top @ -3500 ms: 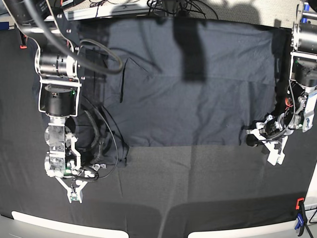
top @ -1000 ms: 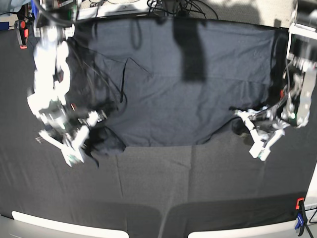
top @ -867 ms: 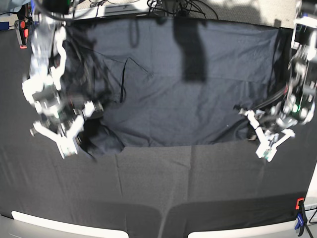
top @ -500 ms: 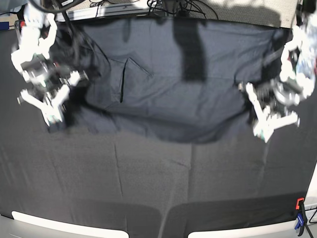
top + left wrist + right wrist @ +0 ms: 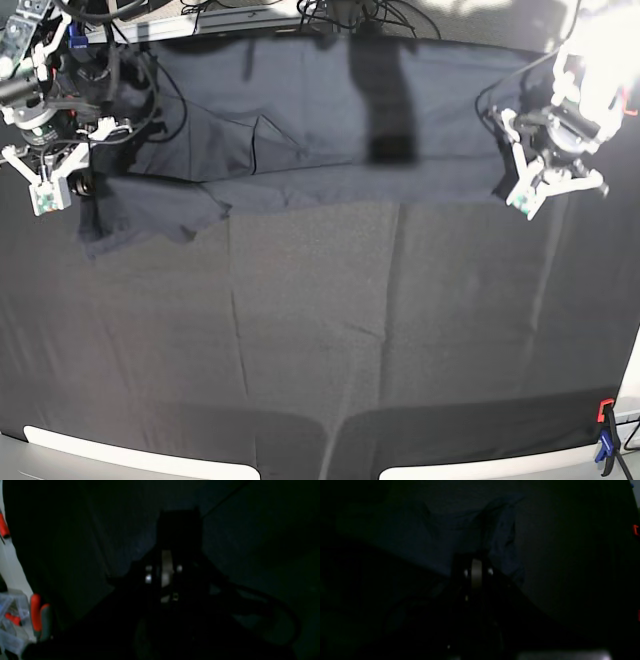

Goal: Layout the t-shirt on the table in an organized manner, then fold the t-shirt properly
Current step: 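Lift the hem with both grippers and fold it toward the collar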

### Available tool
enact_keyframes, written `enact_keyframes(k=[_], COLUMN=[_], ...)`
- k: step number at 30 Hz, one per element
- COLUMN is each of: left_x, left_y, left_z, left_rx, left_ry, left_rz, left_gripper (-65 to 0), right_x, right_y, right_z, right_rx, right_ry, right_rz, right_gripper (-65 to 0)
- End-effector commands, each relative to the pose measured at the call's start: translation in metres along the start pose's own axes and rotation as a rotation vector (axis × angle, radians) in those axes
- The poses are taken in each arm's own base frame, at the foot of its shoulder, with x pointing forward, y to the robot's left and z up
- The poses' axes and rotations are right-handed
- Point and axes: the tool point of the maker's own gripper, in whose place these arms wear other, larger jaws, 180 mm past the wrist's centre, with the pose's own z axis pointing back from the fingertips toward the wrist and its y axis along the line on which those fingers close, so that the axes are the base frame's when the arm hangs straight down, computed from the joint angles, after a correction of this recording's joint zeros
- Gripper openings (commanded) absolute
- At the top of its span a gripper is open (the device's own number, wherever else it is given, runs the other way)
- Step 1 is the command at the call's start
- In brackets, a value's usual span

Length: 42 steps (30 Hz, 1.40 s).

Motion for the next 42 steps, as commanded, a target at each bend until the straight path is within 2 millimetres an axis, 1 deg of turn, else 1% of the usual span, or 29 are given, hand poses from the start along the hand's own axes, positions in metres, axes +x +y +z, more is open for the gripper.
enact_keyframes(k=[1,4,8,10,14,20,24,30,33,39,42], left_x=[0.009,0.017,0.024,0.022,0.011,0.01,0.009,0.003,0.003,0.002,-0.002], left_y=[0.012,0.009,0.0,-0.004,-0.011,-0.011,-0.012,-0.001,-0.001,-0.001,-0.001], left_z=[0.006,0.014,0.027,0.03,0.031,0.031,0.031,0.031,0.031,0.031,0.032], left_rx=[0.037,0.034,0.019,0.01,-0.007,-0.007,-0.007,0.053,0.053,0.053,0.053], left_ry=[-0.029,-0.049,-0.078,-0.074,-0.045,-0.042,-0.038,0.0,-0.001,0.006,0.026], left_rz=[-0.011,-0.015,-0.023,-0.024,-0.026,-0.028,-0.028,-0.072,-0.072,-0.072,-0.07], left_gripper=[-65.0,-65.0,-65.0,-65.0,-65.0,-65.0,-65.0,-65.0,-65.0,-65.0,-65.0], right_x=[0.008,0.004,0.002,-0.002,-0.015,-0.017,-0.023,-0.025,-0.025,-0.022,-0.022], right_y=[-0.001,-0.001,-0.001,0.002,0.013,0.015,0.014,0.014,0.01,-0.007,-0.009], right_z=[0.004,0.004,0.004,0.005,0.01,0.011,0.011,0.012,0.011,0.012,0.013], right_rx=[0.005,0.006,0.007,0.017,0.063,0.067,0.063,0.062,0.042,-0.021,-0.024], right_ry=[-0.023,0.001,0.009,0.02,0.04,0.042,0.071,0.085,0.086,0.084,0.084], right_rz=[0.04,0.042,0.042,0.039,0.024,0.025,0.027,0.029,0.045,0.065,0.07], right_gripper=[-65.0,-65.0,-65.0,-65.0,-65.0,-65.0,-65.0,-65.0,-65.0,-65.0,-65.0])
